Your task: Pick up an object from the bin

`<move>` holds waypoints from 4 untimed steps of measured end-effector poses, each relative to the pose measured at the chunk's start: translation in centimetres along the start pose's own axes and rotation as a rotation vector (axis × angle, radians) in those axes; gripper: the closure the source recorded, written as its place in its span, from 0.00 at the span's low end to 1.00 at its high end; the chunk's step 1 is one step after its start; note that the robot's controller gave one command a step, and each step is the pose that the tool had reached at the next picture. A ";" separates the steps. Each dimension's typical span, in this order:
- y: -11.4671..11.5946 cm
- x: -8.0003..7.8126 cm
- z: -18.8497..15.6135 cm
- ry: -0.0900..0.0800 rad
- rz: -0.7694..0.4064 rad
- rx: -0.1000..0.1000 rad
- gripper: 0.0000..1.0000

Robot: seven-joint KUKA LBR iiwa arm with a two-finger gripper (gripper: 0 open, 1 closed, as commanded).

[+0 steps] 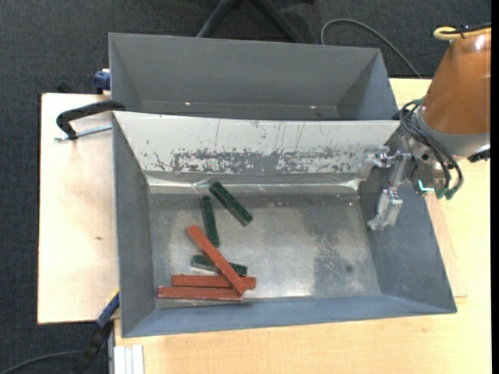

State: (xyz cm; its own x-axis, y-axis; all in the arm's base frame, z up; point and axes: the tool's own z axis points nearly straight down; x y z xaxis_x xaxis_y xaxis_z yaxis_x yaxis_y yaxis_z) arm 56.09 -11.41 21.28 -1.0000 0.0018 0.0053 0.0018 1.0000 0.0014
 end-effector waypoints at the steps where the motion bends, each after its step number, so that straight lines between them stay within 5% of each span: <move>1: 0.9 0.1 14.6 0.001 -0.075 -0.001 0.00; 2: 12.8 -0.1 14.2 -0.006 0.015 -0.005 0.00; 3: 14.3 -3.1 11.1 -0.015 0.088 -0.002 0.00; 4: 23.7 -1.7 14.4 -0.003 0.178 -0.005 0.00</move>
Offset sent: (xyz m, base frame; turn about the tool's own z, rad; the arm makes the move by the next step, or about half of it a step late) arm -0.0001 0.0077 -0.1420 -0.0750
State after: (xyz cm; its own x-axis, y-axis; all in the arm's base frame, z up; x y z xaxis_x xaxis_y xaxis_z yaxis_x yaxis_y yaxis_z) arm 57.80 12.33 6.95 -0.9839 0.1789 0.0028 0.1790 0.9838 0.0053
